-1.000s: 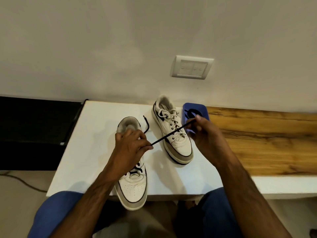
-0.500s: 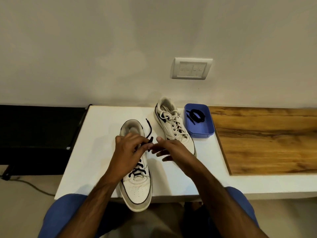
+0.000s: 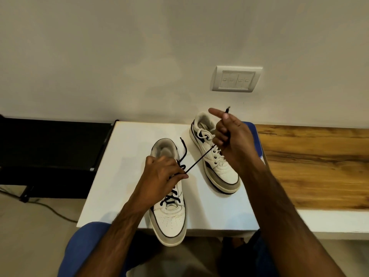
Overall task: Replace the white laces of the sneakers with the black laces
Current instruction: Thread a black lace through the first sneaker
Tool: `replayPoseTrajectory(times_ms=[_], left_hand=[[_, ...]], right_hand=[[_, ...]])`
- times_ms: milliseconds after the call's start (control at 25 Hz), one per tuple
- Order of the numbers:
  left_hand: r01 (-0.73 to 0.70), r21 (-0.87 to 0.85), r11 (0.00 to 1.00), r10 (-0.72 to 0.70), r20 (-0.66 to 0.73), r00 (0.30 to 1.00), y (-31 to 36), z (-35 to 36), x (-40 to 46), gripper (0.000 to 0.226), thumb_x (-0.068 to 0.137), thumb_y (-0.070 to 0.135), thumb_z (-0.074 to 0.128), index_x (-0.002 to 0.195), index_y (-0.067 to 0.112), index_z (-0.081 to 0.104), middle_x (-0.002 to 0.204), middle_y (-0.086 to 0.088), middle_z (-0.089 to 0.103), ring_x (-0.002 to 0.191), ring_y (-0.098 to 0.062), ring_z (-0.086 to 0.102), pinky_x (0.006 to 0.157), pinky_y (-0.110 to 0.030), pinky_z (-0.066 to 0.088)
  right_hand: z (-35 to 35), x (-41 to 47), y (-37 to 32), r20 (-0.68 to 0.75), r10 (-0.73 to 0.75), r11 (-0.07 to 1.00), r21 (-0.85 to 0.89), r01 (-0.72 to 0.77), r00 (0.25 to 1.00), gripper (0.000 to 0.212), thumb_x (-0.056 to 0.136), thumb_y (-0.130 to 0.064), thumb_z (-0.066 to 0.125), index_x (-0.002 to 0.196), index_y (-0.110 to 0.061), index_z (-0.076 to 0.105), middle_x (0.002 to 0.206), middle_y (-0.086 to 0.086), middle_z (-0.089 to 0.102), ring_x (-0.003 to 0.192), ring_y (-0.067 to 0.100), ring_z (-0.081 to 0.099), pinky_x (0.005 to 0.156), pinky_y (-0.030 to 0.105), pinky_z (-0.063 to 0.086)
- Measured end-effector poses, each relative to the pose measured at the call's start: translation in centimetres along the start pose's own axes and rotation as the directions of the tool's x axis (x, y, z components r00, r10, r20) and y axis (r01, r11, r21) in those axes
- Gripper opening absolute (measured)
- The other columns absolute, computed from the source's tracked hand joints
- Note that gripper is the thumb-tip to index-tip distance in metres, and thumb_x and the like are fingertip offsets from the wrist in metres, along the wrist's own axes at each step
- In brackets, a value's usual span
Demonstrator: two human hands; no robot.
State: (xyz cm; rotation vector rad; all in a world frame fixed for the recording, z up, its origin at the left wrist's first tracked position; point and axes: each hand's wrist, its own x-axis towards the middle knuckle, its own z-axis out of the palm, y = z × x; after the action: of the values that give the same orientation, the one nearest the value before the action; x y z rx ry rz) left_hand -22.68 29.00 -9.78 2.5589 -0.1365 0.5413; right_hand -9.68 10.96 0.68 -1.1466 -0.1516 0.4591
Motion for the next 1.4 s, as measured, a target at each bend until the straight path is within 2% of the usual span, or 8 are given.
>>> replayPoseTrajectory(times_ms=[120,200,280,400,600,840,1160,1400], left_hand=[[0.085,-0.254,0.963,-0.089,-0.007,0.996,-0.3,-0.7,0.1,0.021,0.095,0.042,0.062,0.09,0.027,0.077,0.09,0.016,0.062,0.094,-0.004,0.06,0.082,-0.037,0.042],[0.213,-0.424,0.88,-0.265,-0.069,0.962,-0.7,-2.2,0.4,0.016,0.1,0.025,0.061,0.101,0.028,0.077,0.099,0.009,0.062,0.1,-0.008,0.061,0.085,-0.021,0.045],[0.367,-0.436,0.821,-0.448,-0.095,0.889,-1.5,-3.4,0.2,0.021,0.102,0.019,0.057,0.105,0.033,0.073,0.099,0.004,0.059,0.093,-0.006,0.059,0.078,-0.012,0.042],[0.522,-0.336,0.784,-0.53,0.076,0.844,-2.7,-3.2,-0.4,0.014,0.101,0.031,0.059,0.103,0.038,0.07,0.098,0.006,0.065,0.085,-0.005,0.06,0.076,-0.027,0.047],[0.605,-0.304,0.736,-0.583,0.169,0.794,-2.0,-3.1,0.0,0.009,0.096,0.041,0.063,0.093,0.033,0.066,0.08,0.001,0.069,0.076,-0.015,0.067,0.077,-0.044,0.055],[0.671,-0.428,0.605,-0.605,0.3,0.737,-2.7,-4.2,-0.6,0.016,0.101,0.017,0.055,0.102,0.028,0.067,0.096,-0.007,0.07,0.081,-0.016,0.071,0.08,-0.035,0.051],[0.694,-0.475,0.542,-0.614,0.341,0.712,-3.2,-4.4,-0.8,0.012,0.103,0.014,0.054,0.112,0.02,0.049,0.101,-0.01,0.068,0.076,-0.01,0.07,0.082,-0.034,0.049],[0.681,-0.493,0.541,-0.609,0.329,0.722,-3.4,-4.3,-0.9,0.008,0.104,0.017,0.053,0.109,0.017,0.047,0.1,-0.008,0.069,0.079,-0.013,0.069,0.078,-0.029,0.047]], right_hand=[[0.5,-0.1,-0.6,0.051,-0.106,0.98,-0.164,0.112,0.993,0.032,0.107,-0.021,0.044,0.129,-0.016,0.066,0.066,-0.002,0.036,0.057,0.01,0.026,0.052,0.022,0.024],[1.2,-0.1,0.0,0.101,-0.151,0.909,-0.376,0.178,0.983,0.029,0.106,-0.024,0.049,0.127,-0.021,0.069,0.071,0.0,0.04,0.059,0.007,0.032,0.055,0.024,0.025],[2.1,0.0,1.7,0.18,-0.147,0.794,-0.565,0.225,0.973,0.026,0.102,-0.02,0.057,0.123,-0.02,0.072,0.08,-0.002,0.053,0.066,0.002,0.049,0.064,0.023,0.04],[3.0,-0.5,4.9,0.29,-0.086,0.645,-0.713,0.275,0.953,0.024,0.093,-0.015,0.07,0.115,-0.023,0.077,0.088,-0.002,0.068,0.086,0.012,0.064,0.08,0.029,0.05],[3.6,-0.9,7.6,0.262,0.038,0.572,-0.797,0.194,0.964,0.016,0.094,-0.016,0.069,0.106,-0.018,0.079,0.088,-0.01,0.072,0.079,0.004,0.068,0.064,0.01,0.045],[4.5,-0.3,8.8,0.321,-0.016,0.277,-0.909,0.313,0.947,0.013,0.09,-0.032,0.072,0.092,-0.022,0.079,0.086,-0.007,0.059,0.083,0.014,0.061,0.073,0.039,0.053],[6.4,-0.1,9.5,0.431,0.09,0.035,-0.902,0.43,0.898,0.01,0.089,-0.021,0.07,0.094,-0.019,0.079,0.12,-0.004,0.06,0.102,0.017,0.059,0.074,0.032,0.052],[7.1,0.7,10.4,0.418,0.131,-0.001,-0.907,0.422,0.899,0.011,0.086,-0.022,0.068,0.089,-0.02,0.078,0.113,0.0,0.066,0.1,0.021,0.061,0.077,0.04,0.056]])
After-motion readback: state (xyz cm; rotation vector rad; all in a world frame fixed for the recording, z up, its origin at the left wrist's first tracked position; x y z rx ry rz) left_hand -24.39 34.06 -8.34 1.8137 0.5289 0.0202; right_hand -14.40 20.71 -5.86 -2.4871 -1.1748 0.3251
